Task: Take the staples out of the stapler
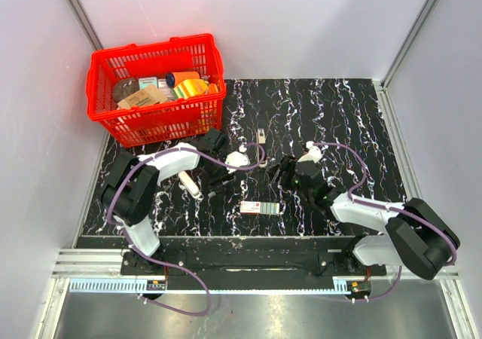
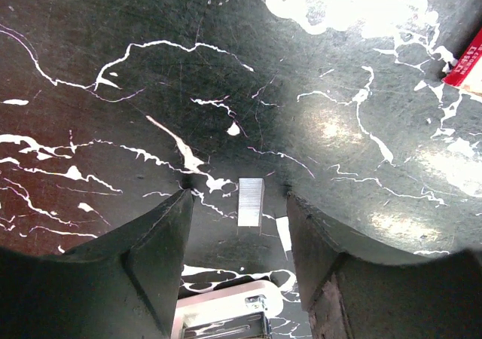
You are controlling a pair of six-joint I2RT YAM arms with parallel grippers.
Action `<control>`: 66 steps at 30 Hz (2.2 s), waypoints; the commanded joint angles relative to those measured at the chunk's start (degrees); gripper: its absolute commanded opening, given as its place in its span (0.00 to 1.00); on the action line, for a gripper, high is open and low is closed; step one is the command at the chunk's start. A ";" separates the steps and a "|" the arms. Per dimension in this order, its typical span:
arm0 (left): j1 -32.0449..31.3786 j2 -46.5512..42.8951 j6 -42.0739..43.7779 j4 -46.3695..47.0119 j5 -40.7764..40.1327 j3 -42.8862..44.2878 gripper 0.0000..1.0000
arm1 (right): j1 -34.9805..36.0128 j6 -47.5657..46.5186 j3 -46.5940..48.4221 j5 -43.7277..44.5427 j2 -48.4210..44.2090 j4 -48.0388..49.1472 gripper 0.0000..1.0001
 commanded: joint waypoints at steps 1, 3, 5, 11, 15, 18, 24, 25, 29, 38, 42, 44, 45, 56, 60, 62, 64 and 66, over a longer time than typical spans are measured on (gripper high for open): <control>-0.20 0.91 0.23 0.75 0.14 1.67 0.57 | -0.63 0.42 0.19 -1.00 0.38 3.17 0.71; -0.11 0.74 0.41 0.75 0.05 1.50 0.56 | -0.90 0.42 0.10 -1.18 0.38 3.16 0.71; -0.20 0.56 0.67 1.10 -1.00 1.32 0.53 | -1.16 0.42 0.19 -1.70 0.64 3.16 0.70; -0.20 1.00 0.15 2.07 -1.10 1.23 0.38 | -1.69 0.77 0.45 -2.67 1.43 3.52 0.66; -0.20 1.35 -0.56 2.51 -0.57 1.23 0.32 | -1.95 1.04 0.19 -3.02 1.43 3.78 0.65; -0.20 1.61 -0.82 2.86 -0.39 1.23 0.31 | -1.95 1.13 -0.17 -3.11 1.08 3.87 0.64; -0.20 2.05 -1.79 3.56 -1.01 1.67 0.33 | -2.48 1.30 -0.26 -3.72 1.60 4.57 0.62; -0.20 2.05 -1.88 3.57 -1.10 1.76 0.38 | -2.48 1.39 -0.25 -3.90 1.78 4.66 0.62; -0.64 2.49 -1.79 3.65 -1.97 1.58 0.50 | -2.83 1.39 -0.25 -4.16 1.96 4.75 0.62; -0.64 2.84 -2.05 4.88 -4.61 -0.17 0.45 | -3.36 1.83 -0.69 -4.87 2.13 5.36 0.60; -1.43 3.19 -2.76 6.20 -4.96 -0.96 0.41 | -3.62 2.01 -0.96 -4.95 2.05 5.62 0.59; -2.13 3.63 -2.84 7.34 -6.10 -2.02 0.39 | -3.62 2.09 -0.96 -4.95 2.05 5.63 0.59; -2.48 3.90 -2.84 7.87 -6.89 -2.46 0.38 | -3.62 2.09 -1.04 -4.95 1.96 5.63 0.59; -3.54 2.41 -2.49 9.28 -10.94 -5.53 0.47 | -3.71 2.36 -1.31 -4.87 1.69 5.71 0.59; -3.54 0.91 -2.58 8.49 -11.20 -5.89 0.56 | -3.80 2.36 -1.22 -5.04 1.87 5.80 0.58; -3.54 0.82 -2.76 7.96 -11.56 -6.06 0.58 | -3.89 2.44 -1.31 -5.13 1.87 5.71 0.58; -3.54 0.73 -2.93 7.52 -11.64 -6.33 0.59 | -3.89 2.36 -1.31 -5.13 1.78 5.80 0.58; -3.54 0.12 -3.20 6.82 -11.21 -6.68 0.60 | -3.97 2.45 -1.40 -5.22 1.61 5.71 0.58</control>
